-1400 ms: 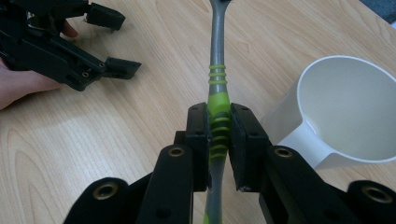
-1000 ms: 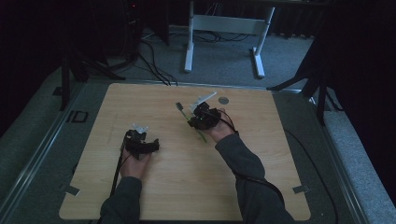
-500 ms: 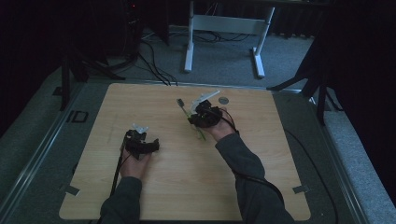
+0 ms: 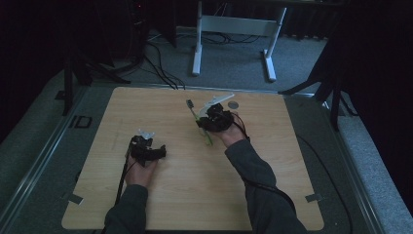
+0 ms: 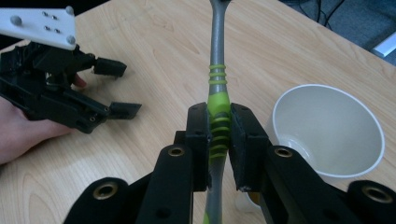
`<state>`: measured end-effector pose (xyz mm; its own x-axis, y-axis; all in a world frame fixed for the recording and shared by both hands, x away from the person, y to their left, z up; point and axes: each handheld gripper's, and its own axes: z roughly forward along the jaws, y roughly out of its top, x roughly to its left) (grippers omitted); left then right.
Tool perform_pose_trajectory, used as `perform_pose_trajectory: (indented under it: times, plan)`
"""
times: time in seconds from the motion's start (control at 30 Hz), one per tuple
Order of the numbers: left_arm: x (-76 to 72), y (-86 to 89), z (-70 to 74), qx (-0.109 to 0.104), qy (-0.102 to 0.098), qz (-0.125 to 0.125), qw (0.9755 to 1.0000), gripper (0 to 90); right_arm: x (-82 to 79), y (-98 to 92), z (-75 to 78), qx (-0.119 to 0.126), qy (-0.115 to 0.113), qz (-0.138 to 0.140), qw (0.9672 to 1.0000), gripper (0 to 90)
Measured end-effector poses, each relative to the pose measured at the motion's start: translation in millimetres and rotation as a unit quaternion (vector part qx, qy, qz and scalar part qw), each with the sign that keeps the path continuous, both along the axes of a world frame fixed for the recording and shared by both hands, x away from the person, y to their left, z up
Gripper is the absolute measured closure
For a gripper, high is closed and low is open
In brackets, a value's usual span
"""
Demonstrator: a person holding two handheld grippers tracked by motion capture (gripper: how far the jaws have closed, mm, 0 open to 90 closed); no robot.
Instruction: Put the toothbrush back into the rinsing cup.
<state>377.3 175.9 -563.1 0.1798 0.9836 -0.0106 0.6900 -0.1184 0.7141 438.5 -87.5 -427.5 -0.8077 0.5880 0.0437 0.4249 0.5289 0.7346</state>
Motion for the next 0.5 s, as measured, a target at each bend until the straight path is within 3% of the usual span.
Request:
perform_pose_trajectory:
  times: [0.5]
  plan:
    - [0.0,0.0,0.0,0.0,0.0,0.0,1.0,17.9,1.5,-4.6,4.7,0.027,-0.005,-0.011,0.9996,78.7]
